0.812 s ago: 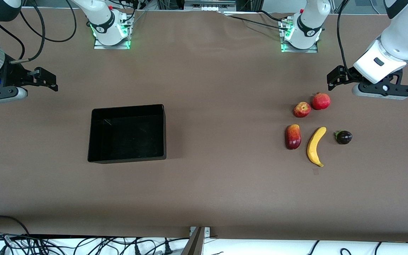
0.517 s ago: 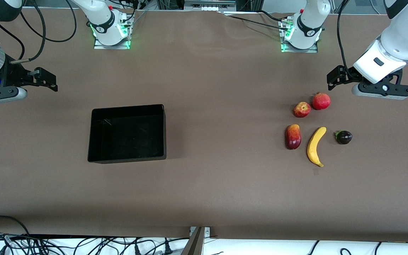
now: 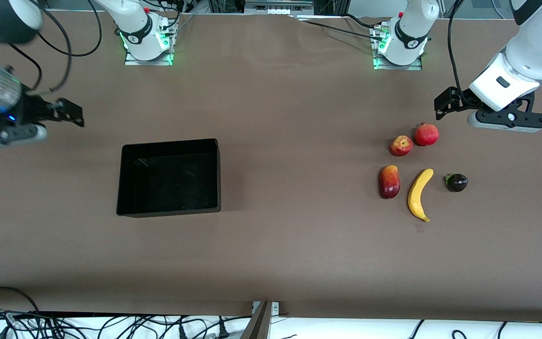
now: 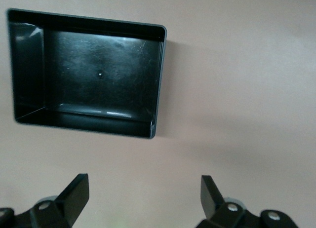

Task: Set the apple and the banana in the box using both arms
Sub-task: 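Reach the right gripper down to the rim of the black box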

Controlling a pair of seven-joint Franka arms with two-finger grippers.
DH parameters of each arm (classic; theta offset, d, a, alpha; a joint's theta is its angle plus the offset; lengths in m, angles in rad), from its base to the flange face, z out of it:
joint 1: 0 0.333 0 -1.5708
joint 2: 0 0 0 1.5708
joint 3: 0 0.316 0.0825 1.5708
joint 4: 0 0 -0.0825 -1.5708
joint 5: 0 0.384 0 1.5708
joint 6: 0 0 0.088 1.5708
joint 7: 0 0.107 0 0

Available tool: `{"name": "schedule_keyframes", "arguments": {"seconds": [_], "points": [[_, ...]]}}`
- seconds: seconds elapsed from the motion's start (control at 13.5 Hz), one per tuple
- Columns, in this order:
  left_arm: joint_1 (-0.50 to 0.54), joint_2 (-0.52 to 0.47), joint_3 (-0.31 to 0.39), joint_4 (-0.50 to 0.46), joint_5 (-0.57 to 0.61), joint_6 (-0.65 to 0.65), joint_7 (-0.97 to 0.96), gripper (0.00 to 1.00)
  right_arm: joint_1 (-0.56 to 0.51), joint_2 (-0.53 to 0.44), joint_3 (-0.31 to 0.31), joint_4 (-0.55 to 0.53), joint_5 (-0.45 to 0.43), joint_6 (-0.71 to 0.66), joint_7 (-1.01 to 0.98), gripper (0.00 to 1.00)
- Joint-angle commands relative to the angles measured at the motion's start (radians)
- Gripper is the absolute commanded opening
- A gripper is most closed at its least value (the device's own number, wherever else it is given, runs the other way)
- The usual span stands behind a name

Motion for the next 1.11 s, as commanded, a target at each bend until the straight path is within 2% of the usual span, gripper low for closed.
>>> {"name": "schedule_keyframes", "arguments": {"seconds": [0.0, 0.15, 0.52, 0.59, 0.74, 0.96, 1.03], "points": [[0.003, 0.016, -0.003, 0.036, -0.016, -0.027, -0.008, 1.00, -0.020, -0.008, 0.017, -0.248, -0.004, 0.251, 0.011, 1.00], [0.003, 0.016, -0.003, 0.036, -0.016, -0.027, -0.009, 1.00, -0.021, 0.024, 0.017, -0.399, -0.001, 0.494, 0.011, 1.00], [0.006, 0.016, -0.003, 0.036, -0.016, -0.027, -0.008, 1.00, -0.024, 0.237, 0.017, -0.404, 0.043, 0.736, 0.011, 0.98], [0.009, 0.016, -0.002, 0.036, -0.016, -0.027, -0.008, 1.00, -0.024, 0.268, 0.017, -0.403, 0.043, 0.773, 0.011, 0.90], [0.009, 0.016, -0.003, 0.036, -0.016, -0.027, -0.009, 1.00, -0.026, 0.303, 0.017, -0.381, 0.045, 0.786, 0.011, 0.61], [0.012, 0.016, -0.002, 0.035, -0.016, -0.040, -0.008, 1.00, -0.030, 0.317, 0.017, -0.346, 0.045, 0.781, 0.004, 0.04], [0.012, 0.016, -0.002, 0.036, -0.016, -0.041, -0.009, 1.00, -0.029, 0.319, 0.018, -0.335, 0.046, 0.776, 0.005, 0.00]]}}
